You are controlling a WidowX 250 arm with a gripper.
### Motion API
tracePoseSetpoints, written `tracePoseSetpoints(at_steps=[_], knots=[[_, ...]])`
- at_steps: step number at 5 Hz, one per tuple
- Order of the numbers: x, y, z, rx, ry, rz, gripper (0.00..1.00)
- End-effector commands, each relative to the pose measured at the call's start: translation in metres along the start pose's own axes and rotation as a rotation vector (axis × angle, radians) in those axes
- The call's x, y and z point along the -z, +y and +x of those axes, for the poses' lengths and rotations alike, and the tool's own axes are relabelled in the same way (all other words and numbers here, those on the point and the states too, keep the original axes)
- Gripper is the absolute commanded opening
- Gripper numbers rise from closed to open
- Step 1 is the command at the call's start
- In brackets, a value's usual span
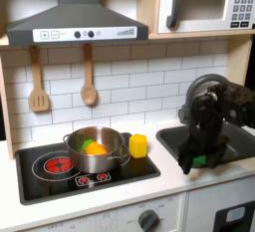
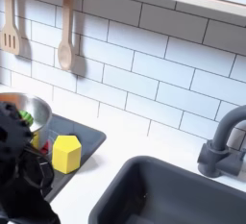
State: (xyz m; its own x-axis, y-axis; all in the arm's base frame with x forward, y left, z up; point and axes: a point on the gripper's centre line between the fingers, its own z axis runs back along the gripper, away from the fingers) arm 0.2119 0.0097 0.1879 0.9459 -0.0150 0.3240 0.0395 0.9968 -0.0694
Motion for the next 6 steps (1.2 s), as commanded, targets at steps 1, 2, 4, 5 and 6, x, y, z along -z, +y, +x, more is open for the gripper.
tracePoseSetpoints(at_steps=[1,2,4,5,6], knots=[[0.008,0.019,0.022,-0.023,-0.146,-0.022,1.00],[0.012,0.030,0.035,-0.032,-0.221,0.000,1.00],[0.016,0.043,0.057,-0.048,-0.304,0.030,1.00],[0.013,0.042,0.057,-0.055,-0.299,0.024,1.00],[0.007,0.043,0.063,-0.074,-0.310,0.021,1.00]])
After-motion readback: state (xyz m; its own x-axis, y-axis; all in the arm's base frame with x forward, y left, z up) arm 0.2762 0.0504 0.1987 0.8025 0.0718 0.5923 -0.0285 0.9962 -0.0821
